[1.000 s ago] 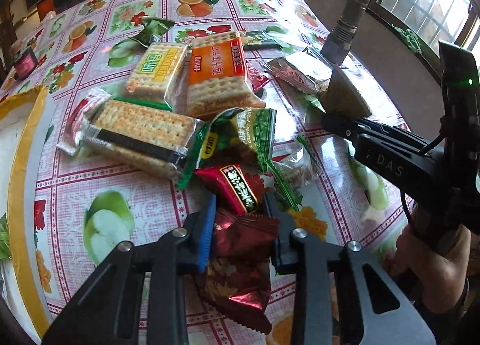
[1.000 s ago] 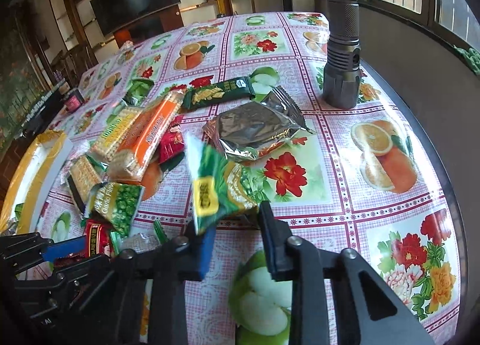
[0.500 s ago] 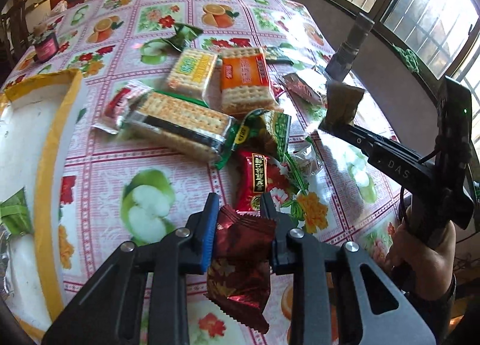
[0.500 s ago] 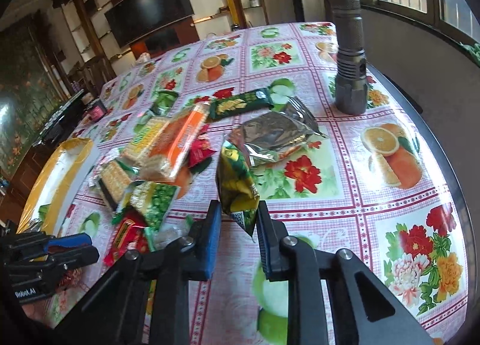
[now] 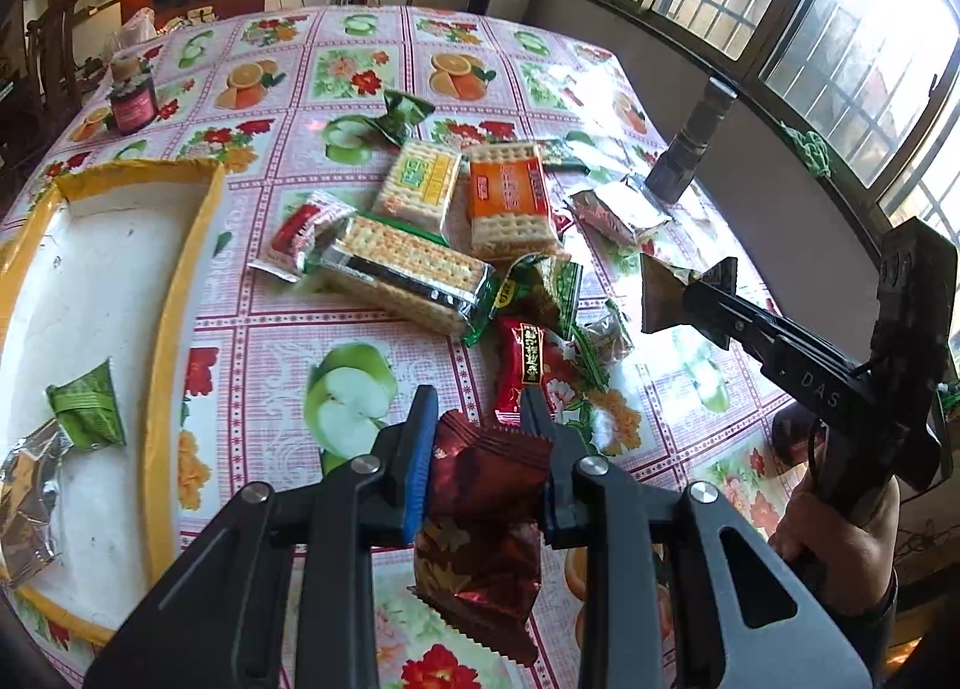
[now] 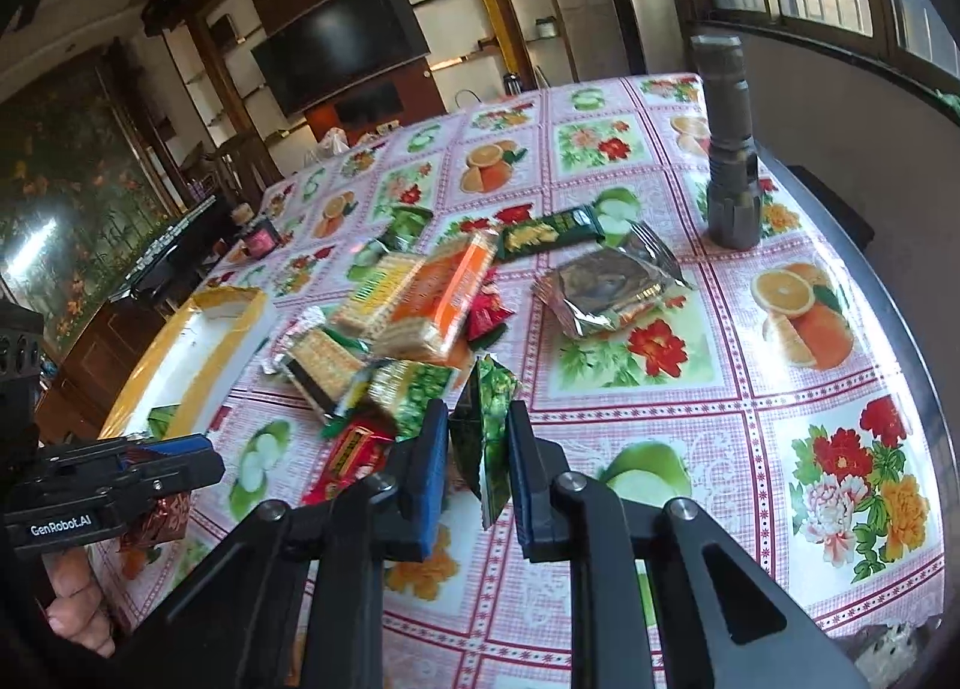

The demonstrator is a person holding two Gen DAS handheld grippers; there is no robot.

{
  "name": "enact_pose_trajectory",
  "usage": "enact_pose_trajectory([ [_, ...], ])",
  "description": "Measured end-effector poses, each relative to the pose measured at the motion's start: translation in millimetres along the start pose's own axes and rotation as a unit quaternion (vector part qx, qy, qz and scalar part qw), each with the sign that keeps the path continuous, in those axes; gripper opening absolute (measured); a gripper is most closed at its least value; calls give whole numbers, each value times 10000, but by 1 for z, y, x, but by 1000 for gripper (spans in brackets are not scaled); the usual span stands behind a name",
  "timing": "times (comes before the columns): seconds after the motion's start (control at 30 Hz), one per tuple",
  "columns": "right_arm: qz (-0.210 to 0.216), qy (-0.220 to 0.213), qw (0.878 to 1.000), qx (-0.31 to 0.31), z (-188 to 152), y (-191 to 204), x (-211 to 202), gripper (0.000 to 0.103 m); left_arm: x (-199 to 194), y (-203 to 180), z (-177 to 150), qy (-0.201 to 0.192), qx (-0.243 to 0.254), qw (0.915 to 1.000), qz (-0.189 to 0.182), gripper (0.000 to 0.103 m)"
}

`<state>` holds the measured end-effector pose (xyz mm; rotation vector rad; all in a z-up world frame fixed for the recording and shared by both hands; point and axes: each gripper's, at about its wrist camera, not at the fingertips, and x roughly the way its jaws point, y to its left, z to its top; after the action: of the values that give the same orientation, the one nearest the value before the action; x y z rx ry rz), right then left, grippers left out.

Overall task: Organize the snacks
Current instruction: 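Carry the red bag into the tray with the left tool while the right tool carries the green packet there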

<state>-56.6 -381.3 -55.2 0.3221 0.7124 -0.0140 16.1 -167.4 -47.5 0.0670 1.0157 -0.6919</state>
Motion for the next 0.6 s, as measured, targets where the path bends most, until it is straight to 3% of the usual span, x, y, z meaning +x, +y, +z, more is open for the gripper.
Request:
enact_pose_trajectory([
  [0.3, 396, -216, 9986, -282, 8, 38, -15, 18, -21, 11, -4, -213, -79, 9997, 37, 30],
  [0.6, 967, -80, 9943, -451, 8, 76, -4, 18, -44, 47, -9, -450, -326, 9973, 473, 30],
])
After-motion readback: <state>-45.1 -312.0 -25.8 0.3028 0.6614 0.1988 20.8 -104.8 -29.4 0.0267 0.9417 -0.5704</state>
